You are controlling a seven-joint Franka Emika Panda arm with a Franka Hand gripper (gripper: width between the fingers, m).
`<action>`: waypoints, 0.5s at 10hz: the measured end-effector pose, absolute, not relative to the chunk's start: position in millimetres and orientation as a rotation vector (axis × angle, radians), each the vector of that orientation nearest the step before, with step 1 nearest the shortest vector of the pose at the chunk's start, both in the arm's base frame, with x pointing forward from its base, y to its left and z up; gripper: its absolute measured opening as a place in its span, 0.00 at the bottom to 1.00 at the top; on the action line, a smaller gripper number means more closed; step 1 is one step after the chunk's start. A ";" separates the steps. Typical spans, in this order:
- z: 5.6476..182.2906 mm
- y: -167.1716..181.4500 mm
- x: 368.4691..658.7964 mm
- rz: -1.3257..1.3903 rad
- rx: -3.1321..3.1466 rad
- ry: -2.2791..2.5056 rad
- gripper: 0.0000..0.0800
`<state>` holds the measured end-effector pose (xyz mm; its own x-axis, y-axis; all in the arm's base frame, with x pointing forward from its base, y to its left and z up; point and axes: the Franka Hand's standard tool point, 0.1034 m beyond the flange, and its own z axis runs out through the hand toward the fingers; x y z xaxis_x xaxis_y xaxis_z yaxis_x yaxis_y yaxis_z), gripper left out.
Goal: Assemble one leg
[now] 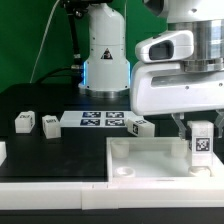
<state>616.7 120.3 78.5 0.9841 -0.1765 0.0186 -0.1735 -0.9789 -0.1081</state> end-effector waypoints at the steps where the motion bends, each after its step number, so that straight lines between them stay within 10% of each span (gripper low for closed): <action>1: 78.1 119.6 619.0 -0.030 -2.981 0.495 0.36; 5: 77.7 118.7 622.6 0.038 -2.730 1.235 0.37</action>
Offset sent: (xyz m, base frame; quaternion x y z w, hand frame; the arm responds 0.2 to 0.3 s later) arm 0.0070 -0.0164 -0.0049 -0.0148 -0.0043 0.3387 0.9408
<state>622.6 118.7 77.7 0.6617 -0.7453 -0.0823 -0.7489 -0.6515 -0.1213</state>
